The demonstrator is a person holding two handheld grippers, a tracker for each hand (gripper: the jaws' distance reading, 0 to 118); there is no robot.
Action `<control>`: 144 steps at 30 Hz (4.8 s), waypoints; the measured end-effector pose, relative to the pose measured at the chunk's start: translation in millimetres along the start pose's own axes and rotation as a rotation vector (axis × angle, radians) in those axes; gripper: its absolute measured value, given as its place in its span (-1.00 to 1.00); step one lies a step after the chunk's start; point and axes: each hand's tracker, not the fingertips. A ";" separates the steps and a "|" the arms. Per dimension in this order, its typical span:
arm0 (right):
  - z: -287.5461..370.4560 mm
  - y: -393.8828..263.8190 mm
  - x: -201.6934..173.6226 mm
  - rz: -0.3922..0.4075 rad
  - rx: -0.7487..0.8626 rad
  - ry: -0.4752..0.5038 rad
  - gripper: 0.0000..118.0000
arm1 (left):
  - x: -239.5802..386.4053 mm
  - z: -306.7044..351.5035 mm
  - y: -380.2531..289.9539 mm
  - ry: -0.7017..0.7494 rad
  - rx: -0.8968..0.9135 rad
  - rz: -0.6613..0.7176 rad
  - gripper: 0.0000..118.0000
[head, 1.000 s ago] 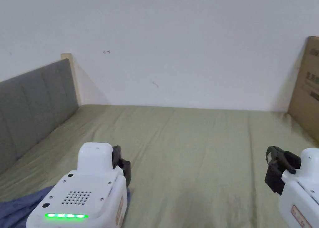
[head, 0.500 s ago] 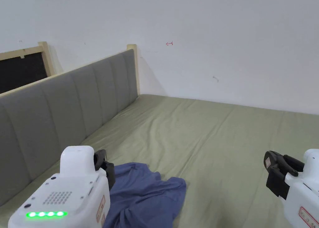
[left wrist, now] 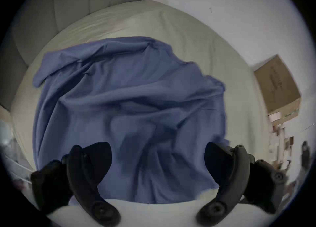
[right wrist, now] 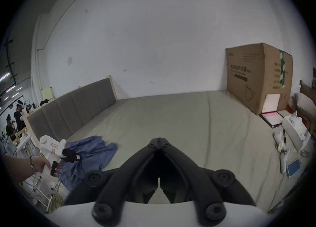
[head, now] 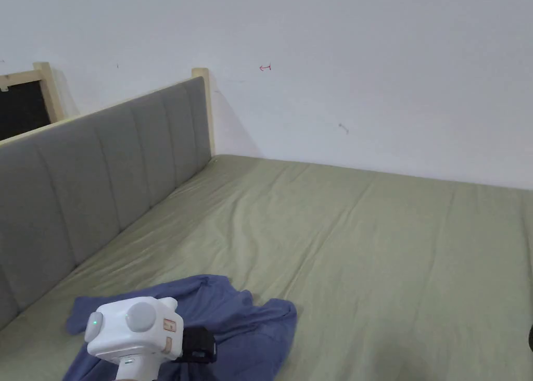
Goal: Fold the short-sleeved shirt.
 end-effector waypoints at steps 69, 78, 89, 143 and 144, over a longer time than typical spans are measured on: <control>53.6 7.4 102.5 -0.147 0.035 -0.119 -1.00 | 323.0 94.9 -16.5 -0.581 0.213 -0.378 0.70; 70.0 20.1 77.9 -0.081 0.334 -0.165 -1.00 | 227.5 188.8 -93.1 -0.327 0.972 -0.116 -0.11; 71.0 18.8 65.0 -0.072 0.297 -0.126 -1.00 | 203.9 194.2 -75.2 -0.209 0.805 -0.061 -1.00; -276.5 -15.2 212.0 -0.106 -0.875 -0.098 -0.87 | 177.9 62.5 -7.4 -0.209 0.319 -0.352 -0.99; -274.6 -14.1 213.5 -0.142 -0.862 -0.048 -0.93 | 176.7 60.6 -6.0 -0.208 0.310 -0.337 -0.99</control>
